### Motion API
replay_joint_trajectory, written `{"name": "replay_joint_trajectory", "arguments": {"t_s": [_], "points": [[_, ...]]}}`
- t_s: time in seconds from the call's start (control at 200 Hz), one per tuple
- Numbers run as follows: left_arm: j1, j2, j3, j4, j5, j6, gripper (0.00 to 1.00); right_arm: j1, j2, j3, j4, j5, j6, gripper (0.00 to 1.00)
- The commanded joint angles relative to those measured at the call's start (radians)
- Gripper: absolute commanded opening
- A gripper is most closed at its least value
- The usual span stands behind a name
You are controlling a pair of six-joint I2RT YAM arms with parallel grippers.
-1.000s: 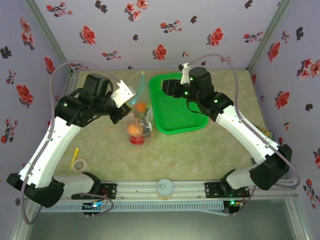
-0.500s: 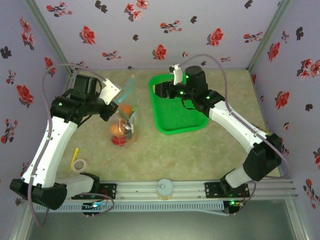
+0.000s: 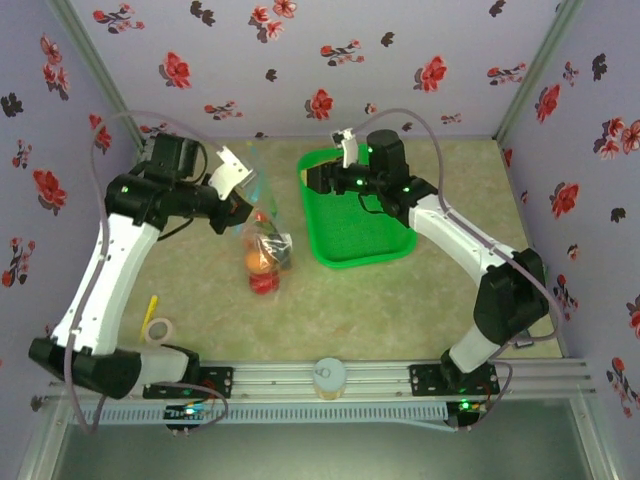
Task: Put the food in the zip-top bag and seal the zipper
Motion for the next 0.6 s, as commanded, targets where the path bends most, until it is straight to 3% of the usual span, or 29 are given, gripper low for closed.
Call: {"name": "replay_joint_trajectory", "arguments": {"t_s": [0.0,0.17,0.335,0.595], "points": [[-0.024,0.057,0.087,-0.081,0.148,0.093,0.08,-0.014,-0.016,-0.028,0.033,-0.030,0.002,0.53],[-0.044,0.084,0.118,-0.177,0.181,0.182,0.08,-0.051,-0.042,-0.063,0.045,-0.041,-0.001,0.53],[-0.007,0.096,0.024,-0.169,-0.067,0.132,0.13,-0.094,-0.036,-0.105,0.119,-0.087,0.001,0.54],[0.035,0.108,-0.039,-0.154,-0.226,0.060,0.13,-0.148,0.104,-0.121,0.454,-0.272,0.165,0.53]]}}
